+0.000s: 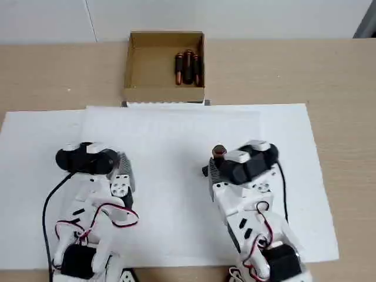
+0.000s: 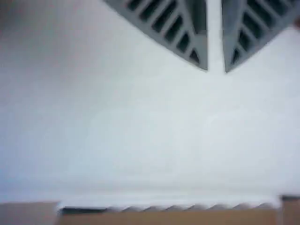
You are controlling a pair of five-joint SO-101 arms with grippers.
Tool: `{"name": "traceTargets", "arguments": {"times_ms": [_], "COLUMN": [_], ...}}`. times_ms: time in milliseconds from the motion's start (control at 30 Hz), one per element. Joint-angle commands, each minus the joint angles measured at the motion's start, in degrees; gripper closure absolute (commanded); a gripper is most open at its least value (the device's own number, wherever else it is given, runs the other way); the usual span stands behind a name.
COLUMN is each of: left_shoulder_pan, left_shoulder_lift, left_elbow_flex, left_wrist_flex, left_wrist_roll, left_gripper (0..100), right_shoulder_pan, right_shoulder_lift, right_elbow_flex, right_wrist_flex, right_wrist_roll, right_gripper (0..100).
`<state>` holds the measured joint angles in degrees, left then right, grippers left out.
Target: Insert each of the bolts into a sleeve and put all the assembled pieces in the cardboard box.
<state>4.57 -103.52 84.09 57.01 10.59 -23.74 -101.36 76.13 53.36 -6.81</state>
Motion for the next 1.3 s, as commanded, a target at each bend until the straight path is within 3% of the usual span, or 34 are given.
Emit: {"name": "traceTargets", "arguments": {"times_ms": [0,333,767,1000,1267], "left_shoulder_pan": [-3.25,-3.87,-3.96,-3.96,-3.96], "left_shoulder_lift": [-0.44,-0.44,-0.62,-0.62,-0.62], "left_elbow_flex": [1.8,4.35,9.1,10.51,10.42], "left_wrist_flex": [0.26,0.26,-0.09,-0.09,-0.09], "left_wrist_roll": [-3.25,-5.1,-5.01,-3.69,-3.69], "left_gripper": [99,99,99,99,99], "right_shoulder_pan": [0.48,0.57,3.91,3.74,1.63], "right_shoulder_lift": [5.67,42.59,82.42,101.76,119.43], "right_elbow_flex": [-10.37,-38.77,-71.47,-87.3,-94.86], "right_wrist_flex": [0.13,-0.92,-16.48,-22.73,-31.96], "right_wrist_roll": [-2.11,-3.16,1.85,10.64,27.34], "right_gripper": [99.5,99.5,99.5,99.5,99.5]}}
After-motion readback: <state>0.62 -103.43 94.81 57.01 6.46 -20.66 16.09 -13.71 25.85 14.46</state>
